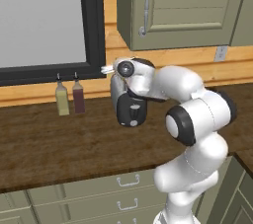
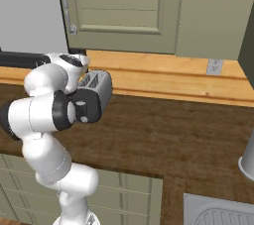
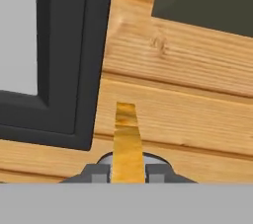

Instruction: Start the toaster. Once the lever pops up, take the bread to the plate on the dining counter.

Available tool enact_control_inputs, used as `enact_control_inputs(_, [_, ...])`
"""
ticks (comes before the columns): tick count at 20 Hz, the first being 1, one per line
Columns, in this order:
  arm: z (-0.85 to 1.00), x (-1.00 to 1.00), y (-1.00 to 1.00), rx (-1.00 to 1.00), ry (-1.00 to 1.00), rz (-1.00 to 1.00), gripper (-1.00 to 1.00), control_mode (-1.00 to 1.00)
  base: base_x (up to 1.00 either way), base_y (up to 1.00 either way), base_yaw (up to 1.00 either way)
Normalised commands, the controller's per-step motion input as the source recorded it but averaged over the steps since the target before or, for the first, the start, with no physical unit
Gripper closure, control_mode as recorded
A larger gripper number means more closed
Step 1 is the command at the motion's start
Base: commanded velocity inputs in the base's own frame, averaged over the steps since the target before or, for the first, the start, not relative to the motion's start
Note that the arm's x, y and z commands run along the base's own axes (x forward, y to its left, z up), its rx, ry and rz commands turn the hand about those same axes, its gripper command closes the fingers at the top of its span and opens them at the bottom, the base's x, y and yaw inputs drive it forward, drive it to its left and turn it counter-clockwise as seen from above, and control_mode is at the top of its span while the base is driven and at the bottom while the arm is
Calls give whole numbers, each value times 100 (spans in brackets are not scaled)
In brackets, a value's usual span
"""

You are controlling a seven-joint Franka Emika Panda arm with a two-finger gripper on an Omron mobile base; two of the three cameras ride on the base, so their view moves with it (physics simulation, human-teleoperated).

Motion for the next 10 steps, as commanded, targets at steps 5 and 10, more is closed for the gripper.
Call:
enact_control_inputs(5, [48, -93, 12, 7, -9, 8, 100, -100, 0, 0, 0])
enact_control_inputs(10, [98, -100, 0, 15, -6, 5, 100, -100, 0, 0, 0])
